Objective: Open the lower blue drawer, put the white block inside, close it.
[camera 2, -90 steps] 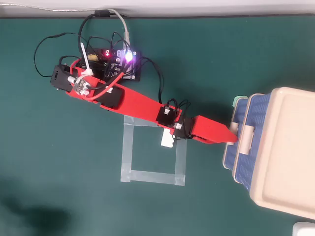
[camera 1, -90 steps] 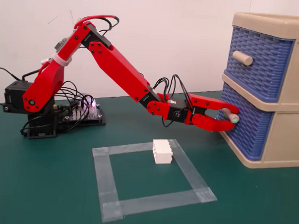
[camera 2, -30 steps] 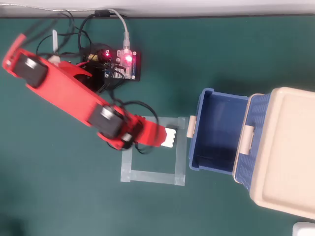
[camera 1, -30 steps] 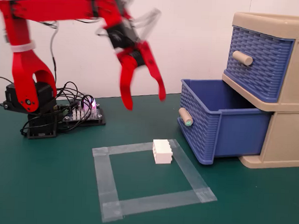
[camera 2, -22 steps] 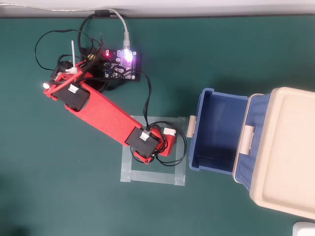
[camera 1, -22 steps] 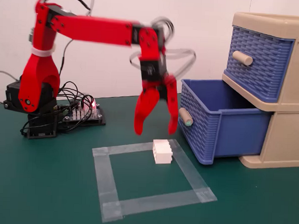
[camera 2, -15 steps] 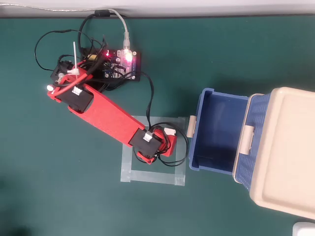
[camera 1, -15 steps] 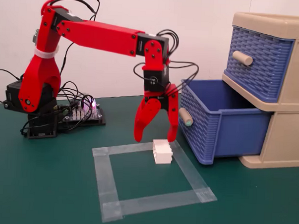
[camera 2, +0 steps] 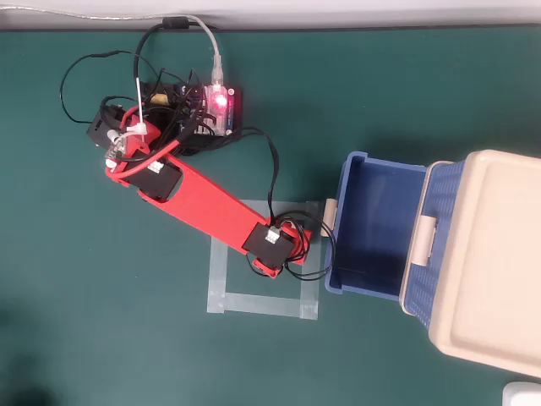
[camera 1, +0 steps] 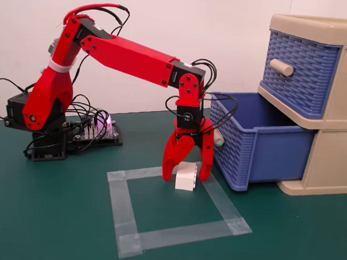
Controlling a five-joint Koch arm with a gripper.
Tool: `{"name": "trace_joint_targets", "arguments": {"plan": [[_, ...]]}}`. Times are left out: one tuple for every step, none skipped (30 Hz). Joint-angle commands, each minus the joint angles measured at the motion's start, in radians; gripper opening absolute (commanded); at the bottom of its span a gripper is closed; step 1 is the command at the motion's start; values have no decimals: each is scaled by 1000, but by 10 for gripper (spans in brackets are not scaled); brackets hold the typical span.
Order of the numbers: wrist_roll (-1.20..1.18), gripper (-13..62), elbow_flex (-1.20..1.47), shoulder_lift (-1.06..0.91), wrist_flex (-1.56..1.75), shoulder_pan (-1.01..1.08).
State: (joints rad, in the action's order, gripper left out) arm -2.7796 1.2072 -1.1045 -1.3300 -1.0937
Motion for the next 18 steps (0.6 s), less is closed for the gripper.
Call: {"name": "trace_joint_targets", "arguments": {"plan": [[-25,283,-26,-29,-14,-26],[-28,260,-26,-29,-15,-28],[-28,228,-26,-29,-17,-28],[-29,186,-26,-29,-18,-26],[-28,146,-25,-29,-20,-26],[-28,86,-26,-29,-34,-25],[-28,38,-26,-31,-51,-23],[-28,-14,-26,-34,-74,-20],[-28,-67,-28,-37,-101,-17],[-28,-83,-29,-40,-129,-15],[-29,-81,-32,-46,-166,-11],[-29,-82,-32,-63,-189,-6],[-29,-82,-32,-94,-212,0],[-28,-81,-34,-135,-235,8],[-25,-82,-34,-192,-258,18],[-17,-82,-35,-262,-279,32],[-15,-81,-37,-313,-287,40],[-14,-82,-41,-362,-285,40]]}}
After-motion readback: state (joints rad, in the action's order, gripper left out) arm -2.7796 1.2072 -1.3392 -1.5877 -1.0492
